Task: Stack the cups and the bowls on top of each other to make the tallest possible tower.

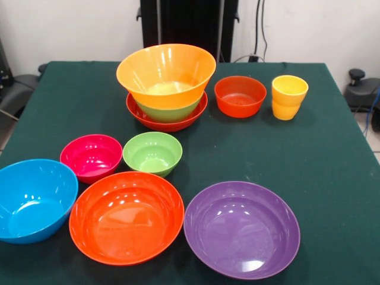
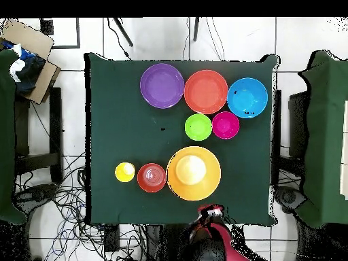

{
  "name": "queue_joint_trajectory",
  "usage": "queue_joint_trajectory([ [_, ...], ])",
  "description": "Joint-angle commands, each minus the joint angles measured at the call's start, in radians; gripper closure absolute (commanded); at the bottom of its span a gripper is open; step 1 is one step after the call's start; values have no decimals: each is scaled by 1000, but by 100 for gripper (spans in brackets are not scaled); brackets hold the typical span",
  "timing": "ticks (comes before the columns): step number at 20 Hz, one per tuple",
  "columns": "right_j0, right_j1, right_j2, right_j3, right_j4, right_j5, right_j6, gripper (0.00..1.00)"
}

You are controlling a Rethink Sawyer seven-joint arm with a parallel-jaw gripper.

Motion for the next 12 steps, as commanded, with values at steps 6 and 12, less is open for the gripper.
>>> queue_joint_trajectory([
  [6,-103,-186,82,-92,-52,383,-251,0],
  [12,-130,-125,154,-74,-47,263,-156,0],
])
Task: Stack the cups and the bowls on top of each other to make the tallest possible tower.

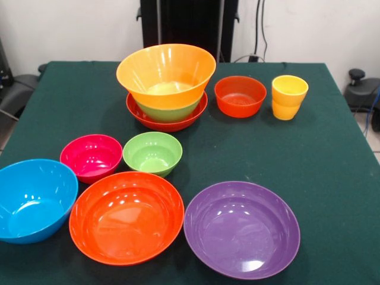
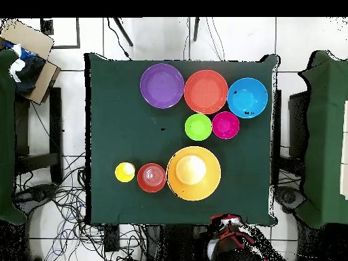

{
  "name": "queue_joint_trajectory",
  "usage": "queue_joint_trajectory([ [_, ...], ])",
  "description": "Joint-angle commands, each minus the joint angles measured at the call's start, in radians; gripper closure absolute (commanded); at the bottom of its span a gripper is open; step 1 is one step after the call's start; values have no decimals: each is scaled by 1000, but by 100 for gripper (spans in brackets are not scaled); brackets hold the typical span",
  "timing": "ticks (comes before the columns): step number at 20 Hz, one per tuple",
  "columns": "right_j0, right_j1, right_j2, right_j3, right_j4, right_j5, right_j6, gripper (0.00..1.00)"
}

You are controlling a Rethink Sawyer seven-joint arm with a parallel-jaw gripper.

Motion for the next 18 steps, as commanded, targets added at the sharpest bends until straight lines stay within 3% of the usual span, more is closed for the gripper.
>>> queue_joint_trajectory([
  [1,-31,26,115,19,-34,-78,-135,0],
  [9,-25,152,176,-7,-21,-243,21,0],
  [18,31,252,144,-82,-18,-298,105,0],
])
